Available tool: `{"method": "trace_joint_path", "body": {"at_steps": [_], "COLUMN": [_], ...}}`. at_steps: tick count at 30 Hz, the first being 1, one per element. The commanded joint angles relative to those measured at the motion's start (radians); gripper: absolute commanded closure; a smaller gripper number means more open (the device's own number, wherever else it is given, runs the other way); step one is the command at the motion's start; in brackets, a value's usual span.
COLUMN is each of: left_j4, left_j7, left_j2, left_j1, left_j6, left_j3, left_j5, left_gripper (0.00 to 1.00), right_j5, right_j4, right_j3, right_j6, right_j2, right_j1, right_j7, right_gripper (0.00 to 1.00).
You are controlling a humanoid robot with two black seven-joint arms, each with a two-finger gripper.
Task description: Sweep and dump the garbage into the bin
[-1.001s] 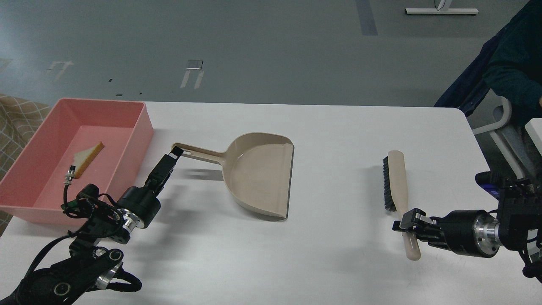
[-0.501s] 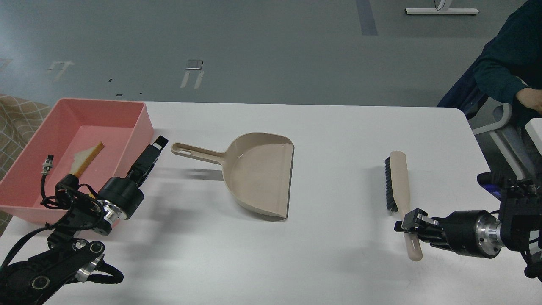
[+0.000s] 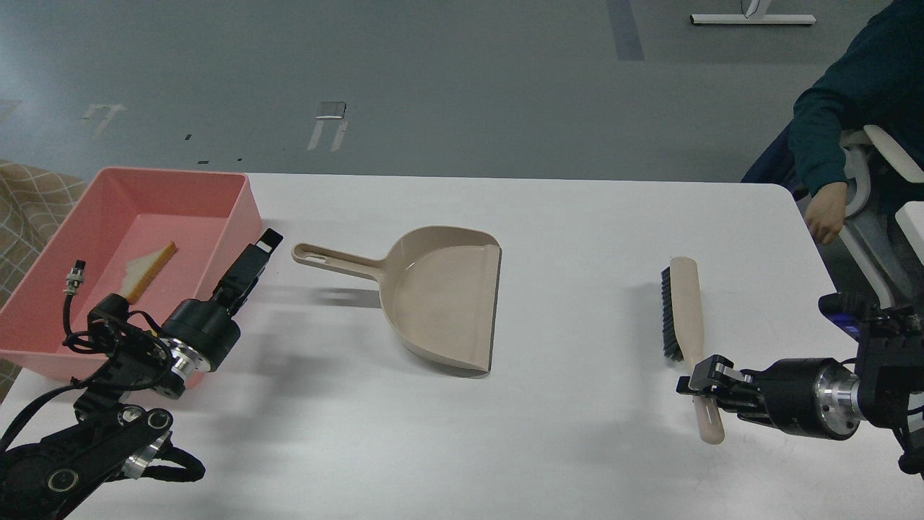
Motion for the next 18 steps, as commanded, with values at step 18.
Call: {"method": "trace_joint_path", "body": {"at_steps": [18], "left_j4": [-0.037], "left_j7": [-0.002], "left_j2": [0.052], "left_j1": [-0.003], "left_j6": [-0.054], "left_j3": [-0.047], "left_j5": [-0.001], "left_gripper": [0.03], "right_j5": [0.0], "right_j4": [0.001], "right_j3": [-0.006], "right_j6": [0.003], "right_j2": [-0.002], "right_j1": [-0.002], "right_j7": [-0.036], "right_gripper": [1.0]}}
